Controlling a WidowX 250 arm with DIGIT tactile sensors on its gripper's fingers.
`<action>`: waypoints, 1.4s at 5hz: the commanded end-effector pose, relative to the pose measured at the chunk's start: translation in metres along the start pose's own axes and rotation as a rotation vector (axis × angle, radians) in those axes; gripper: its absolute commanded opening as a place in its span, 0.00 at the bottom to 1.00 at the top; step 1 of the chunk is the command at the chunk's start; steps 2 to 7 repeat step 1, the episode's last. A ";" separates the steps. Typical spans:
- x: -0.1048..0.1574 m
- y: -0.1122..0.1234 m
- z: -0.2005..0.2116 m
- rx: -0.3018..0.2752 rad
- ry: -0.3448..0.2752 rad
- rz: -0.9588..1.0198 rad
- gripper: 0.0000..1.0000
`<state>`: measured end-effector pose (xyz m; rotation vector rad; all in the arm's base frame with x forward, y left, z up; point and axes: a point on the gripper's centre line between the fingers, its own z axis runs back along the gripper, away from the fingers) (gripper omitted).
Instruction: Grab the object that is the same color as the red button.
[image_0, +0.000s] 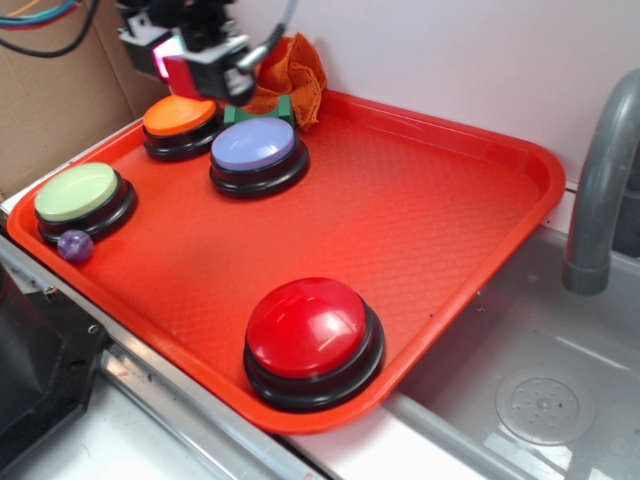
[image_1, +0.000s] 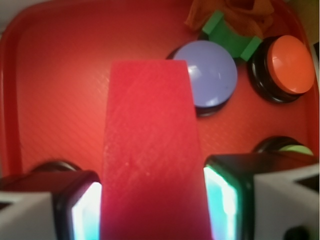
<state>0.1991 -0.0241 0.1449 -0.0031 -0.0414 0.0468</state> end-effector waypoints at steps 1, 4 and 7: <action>-0.002 0.024 0.017 0.054 -0.025 -0.025 0.00; -0.002 0.024 0.017 0.054 -0.025 -0.025 0.00; -0.002 0.024 0.017 0.054 -0.025 -0.025 0.00</action>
